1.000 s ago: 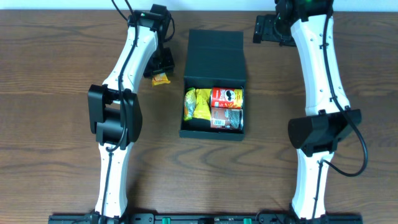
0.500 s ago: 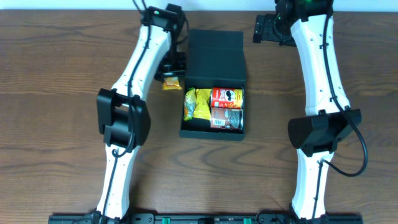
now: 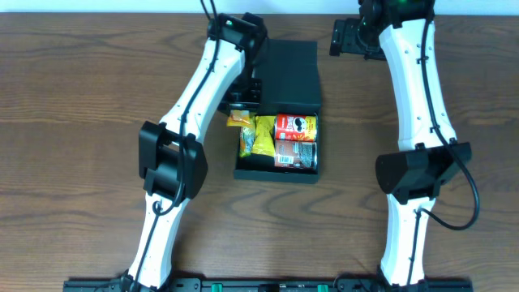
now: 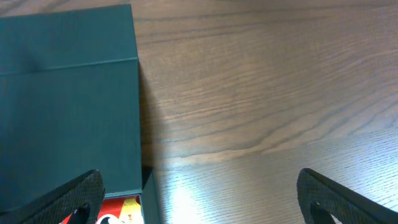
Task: Pack container
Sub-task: 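Carry the Le-mond packet over the box and lower it inside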
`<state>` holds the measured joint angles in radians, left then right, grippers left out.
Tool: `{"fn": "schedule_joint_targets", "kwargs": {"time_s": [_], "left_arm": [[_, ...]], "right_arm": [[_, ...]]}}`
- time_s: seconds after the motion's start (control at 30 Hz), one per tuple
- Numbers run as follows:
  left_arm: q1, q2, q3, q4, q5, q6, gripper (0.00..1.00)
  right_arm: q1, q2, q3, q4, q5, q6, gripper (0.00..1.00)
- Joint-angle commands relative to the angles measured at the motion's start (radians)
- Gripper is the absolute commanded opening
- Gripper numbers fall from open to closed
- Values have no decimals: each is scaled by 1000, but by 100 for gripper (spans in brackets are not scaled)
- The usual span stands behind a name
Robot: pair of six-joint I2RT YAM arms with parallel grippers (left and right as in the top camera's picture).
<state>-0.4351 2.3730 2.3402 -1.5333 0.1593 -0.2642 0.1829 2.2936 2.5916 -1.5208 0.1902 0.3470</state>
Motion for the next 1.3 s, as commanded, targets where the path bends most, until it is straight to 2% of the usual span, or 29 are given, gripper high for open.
{"fn": "schedule_joint_targets", "kwargs": {"time_s": [0.0,0.3,0.73,0.9,0.97,1.13,1.27], "left_arm": [[-43,-40,21,-2,48,10,46],[-113,-40,20,-10,9,10,47],[-117,-40,18,-117,10,16,40],[-122,-40,18,-138,-10,151,40],[-122,-40,18,-147,-9,252,40],[-119,-40,11,-157,80,473,47],[-121,-40,-19,-157,122,611,44]], "right_arm": [[-1,-5,12,1,1,-12,99],[-1,-5,12,-1,1,-12,99],[-2,-5,12,-20,16,-12,99],[-2,-5,12,-21,16,-12,99],[-2,-5,12,-20,16,-12,99],[-1,-5,12,-20,16,-12,99],[-2,-5,12,-26,16,-12,99]]}}
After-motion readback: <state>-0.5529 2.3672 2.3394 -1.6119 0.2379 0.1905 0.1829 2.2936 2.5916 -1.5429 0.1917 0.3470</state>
